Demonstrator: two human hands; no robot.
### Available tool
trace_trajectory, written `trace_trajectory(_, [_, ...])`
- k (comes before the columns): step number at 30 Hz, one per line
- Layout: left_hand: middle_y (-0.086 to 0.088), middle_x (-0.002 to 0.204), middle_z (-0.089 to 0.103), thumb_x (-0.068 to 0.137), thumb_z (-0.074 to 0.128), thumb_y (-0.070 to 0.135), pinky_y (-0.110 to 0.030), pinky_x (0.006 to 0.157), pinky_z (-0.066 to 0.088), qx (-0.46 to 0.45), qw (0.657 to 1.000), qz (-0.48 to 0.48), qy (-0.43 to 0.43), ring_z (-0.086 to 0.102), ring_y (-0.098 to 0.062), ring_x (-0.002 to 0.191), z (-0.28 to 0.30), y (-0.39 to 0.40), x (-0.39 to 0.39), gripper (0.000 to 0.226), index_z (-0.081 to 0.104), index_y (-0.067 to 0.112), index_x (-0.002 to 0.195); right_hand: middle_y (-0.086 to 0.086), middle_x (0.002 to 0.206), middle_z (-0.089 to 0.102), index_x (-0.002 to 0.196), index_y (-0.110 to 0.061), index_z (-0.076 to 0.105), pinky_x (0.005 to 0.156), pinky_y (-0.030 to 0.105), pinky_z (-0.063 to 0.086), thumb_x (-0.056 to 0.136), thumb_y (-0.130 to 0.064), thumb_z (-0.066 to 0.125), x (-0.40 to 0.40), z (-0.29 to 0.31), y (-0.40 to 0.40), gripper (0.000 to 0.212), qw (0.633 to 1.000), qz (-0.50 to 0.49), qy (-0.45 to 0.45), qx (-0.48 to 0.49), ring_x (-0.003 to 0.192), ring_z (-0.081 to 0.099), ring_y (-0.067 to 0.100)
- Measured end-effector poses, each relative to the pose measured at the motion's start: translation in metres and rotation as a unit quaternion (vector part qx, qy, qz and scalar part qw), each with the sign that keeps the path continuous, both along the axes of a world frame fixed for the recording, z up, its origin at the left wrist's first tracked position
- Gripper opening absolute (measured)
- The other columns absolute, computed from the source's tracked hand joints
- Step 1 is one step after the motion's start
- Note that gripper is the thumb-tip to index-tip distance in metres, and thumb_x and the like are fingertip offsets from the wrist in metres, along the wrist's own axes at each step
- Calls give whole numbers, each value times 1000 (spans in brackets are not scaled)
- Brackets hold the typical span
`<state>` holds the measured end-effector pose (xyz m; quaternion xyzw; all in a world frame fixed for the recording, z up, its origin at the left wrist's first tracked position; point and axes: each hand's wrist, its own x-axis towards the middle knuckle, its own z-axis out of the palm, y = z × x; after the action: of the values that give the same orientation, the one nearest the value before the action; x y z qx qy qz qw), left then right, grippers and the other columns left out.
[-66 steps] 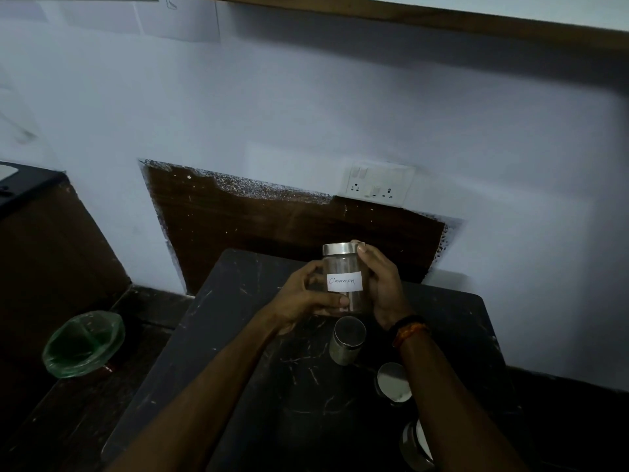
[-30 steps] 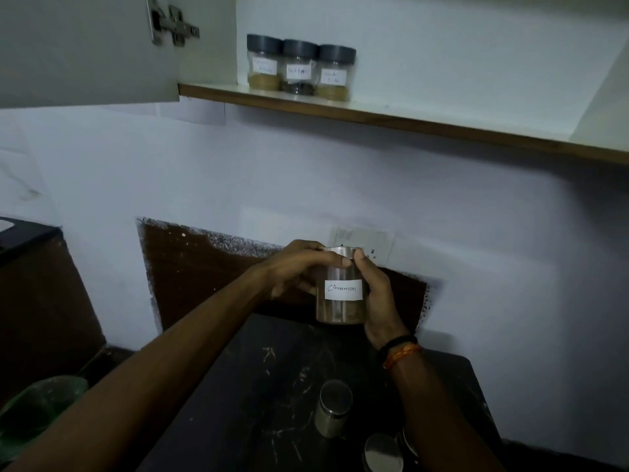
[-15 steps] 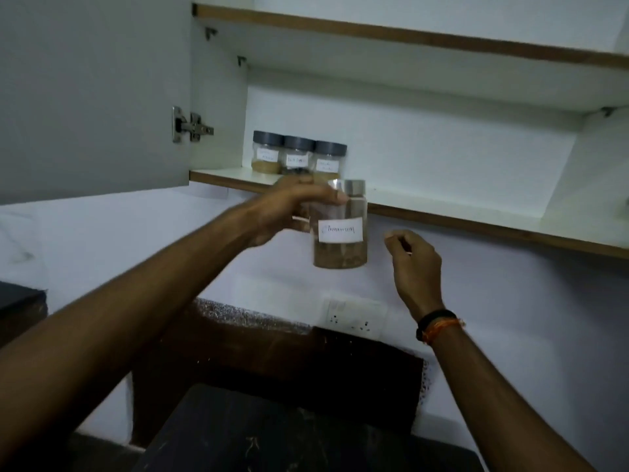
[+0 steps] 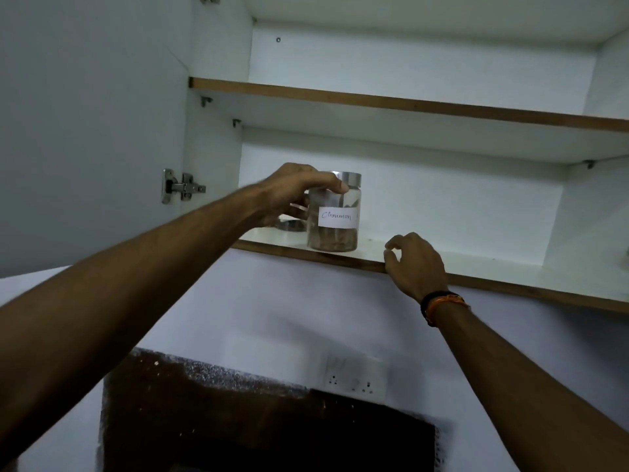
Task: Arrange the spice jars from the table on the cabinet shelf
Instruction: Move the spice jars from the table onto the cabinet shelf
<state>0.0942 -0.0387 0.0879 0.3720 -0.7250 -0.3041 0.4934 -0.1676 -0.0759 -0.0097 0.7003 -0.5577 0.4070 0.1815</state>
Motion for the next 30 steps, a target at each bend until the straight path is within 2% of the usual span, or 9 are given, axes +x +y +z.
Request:
trace_trajectory(4, [-6, 98, 76, 70, 82, 41, -33, 69, 58, 1, 1000, 4, -10, 71, -28, 98, 2, -24, -8, 47, 70, 12, 105, 9, 102, 68, 103, -10, 72, 79, 36, 51, 98, -29, 52, 2, 1, -20, 28, 999, -15, 4, 29, 94, 63, 28])
trace_trajectory(8, [-10, 108, 72, 70, 81, 42, -40, 81, 59, -8, 1000, -5, -12, 69, -30, 101, 3, -52, -14, 53, 65, 11, 110, 1, 66, 60, 72, -14, 65, 58, 27, 37, 95, -36, 46, -1, 3, -34, 37, 996, -70, 35, 39, 66, 58, 24])
trace_trajectory(13, [-10, 111, 69, 77, 80, 33, -44, 86, 58, -22, 1000, -2, 1, 66, -30, 104, 4, -91, -23, 44, 64, 13, 112, -4, 71, 66, 77, -22, 69, 55, 24, 35, 86, -40, 50, -4, 5, -45, 28, 993, -102, 44, 26, 64, 56, 17])
trace_trajectory(17, [-9, 115, 66, 78, 81, 29, -45, 89, 58, -23, 999, -1, -34, 64, -29, 108, 4, -121, -34, 48, 62, 10, 118, -6, 63, 61, 73, -21, 69, 53, 22, 36, 86, -42, 48, -2, -1, -49, 32, 990, -132, 43, -8, 58, 54, 14])
trace_trajectory(20, [-7, 115, 69, 65, 84, 38, -44, 88, 59, -19, 998, -8, -59, 66, -26, 106, 0, -142, -43, 60, 63, 12, 115, -6, 59, 59, 71, -21, 68, 53, 22, 36, 86, -44, 44, -1, -5, -50, 37, 986, -154, 51, -32, 55, 51, 14])
trace_trajectory(23, [-5, 111, 71, 60, 85, 42, -43, 86, 60, -11, 998, -16, -65, 67, -25, 104, -8, -166, -54, 63, 64, 14, 113, -6, 58, 59, 68, -21, 67, 52, 21, 33, 85, -46, 41, -2, -8, -52, 40, 984, -160, 54, -54, 53, 48, 14])
trace_trajectory(26, [-2, 109, 73, 59, 87, 43, -35, 76, 61, -5, 997, -29, -67, 69, -23, 101, -9, -186, -61, 61, 66, 16, 110, -5, 57, 58, 66, -20, 65, 53, 21, 33, 83, -48, 35, -1, -9, -52, 45, 983, -161, 49, -73, 52, 47, 14])
trace_trajectory(30, [5, 99, 75, 69, 88, 34, -21, 65, 54, -59, 992, -8, -115, 70, -20, 98, 3, -203, -61, 40, 70, 25, 104, -5, 56, 56, 65, -19, 64, 55, 22, 42, 83, -48, 34, 0, -11, -53, 46, 983, -157, 41, -83, 52, 49, 14])
